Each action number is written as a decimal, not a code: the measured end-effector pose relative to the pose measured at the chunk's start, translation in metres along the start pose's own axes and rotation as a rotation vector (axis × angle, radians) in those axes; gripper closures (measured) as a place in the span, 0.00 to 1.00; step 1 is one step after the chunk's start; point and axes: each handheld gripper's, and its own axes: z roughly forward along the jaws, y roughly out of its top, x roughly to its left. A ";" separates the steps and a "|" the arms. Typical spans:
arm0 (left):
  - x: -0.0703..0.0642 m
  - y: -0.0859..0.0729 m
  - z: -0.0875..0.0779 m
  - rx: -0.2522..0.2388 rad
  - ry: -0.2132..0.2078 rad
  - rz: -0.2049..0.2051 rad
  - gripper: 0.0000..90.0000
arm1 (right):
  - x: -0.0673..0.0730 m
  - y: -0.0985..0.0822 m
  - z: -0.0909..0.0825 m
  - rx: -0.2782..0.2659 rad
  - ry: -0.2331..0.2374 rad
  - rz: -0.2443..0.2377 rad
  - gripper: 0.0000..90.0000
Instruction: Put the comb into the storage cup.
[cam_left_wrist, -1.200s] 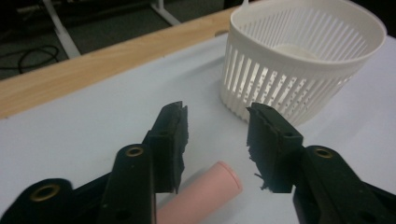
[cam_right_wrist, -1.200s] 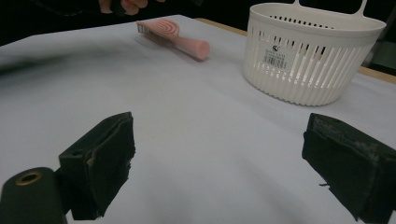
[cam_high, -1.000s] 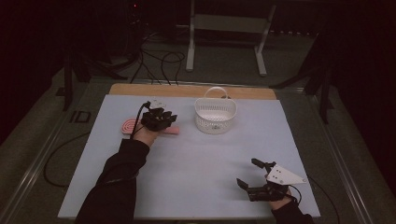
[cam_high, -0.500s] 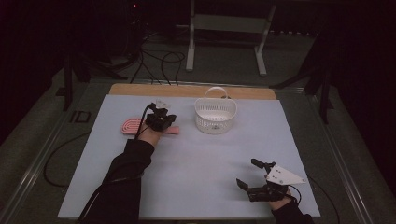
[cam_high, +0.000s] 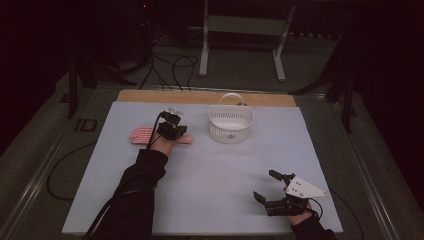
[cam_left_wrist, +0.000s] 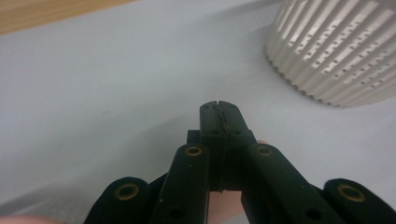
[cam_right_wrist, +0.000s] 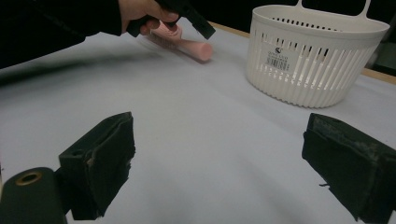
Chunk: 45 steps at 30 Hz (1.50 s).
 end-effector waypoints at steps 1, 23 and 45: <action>0.000 0.000 0.001 0.004 0.000 -0.006 1.00 | 0.000 0.000 0.000 0.002 0.000 -0.001 0.10; -0.001 -0.006 0.008 0.099 -0.008 -0.027 1.00 | 0.000 0.000 0.000 0.005 -0.006 -0.003 0.10; -0.004 -0.030 -0.014 0.175 -0.060 0.013 1.00 | 0.001 0.001 0.000 0.003 -0.011 -0.010 0.10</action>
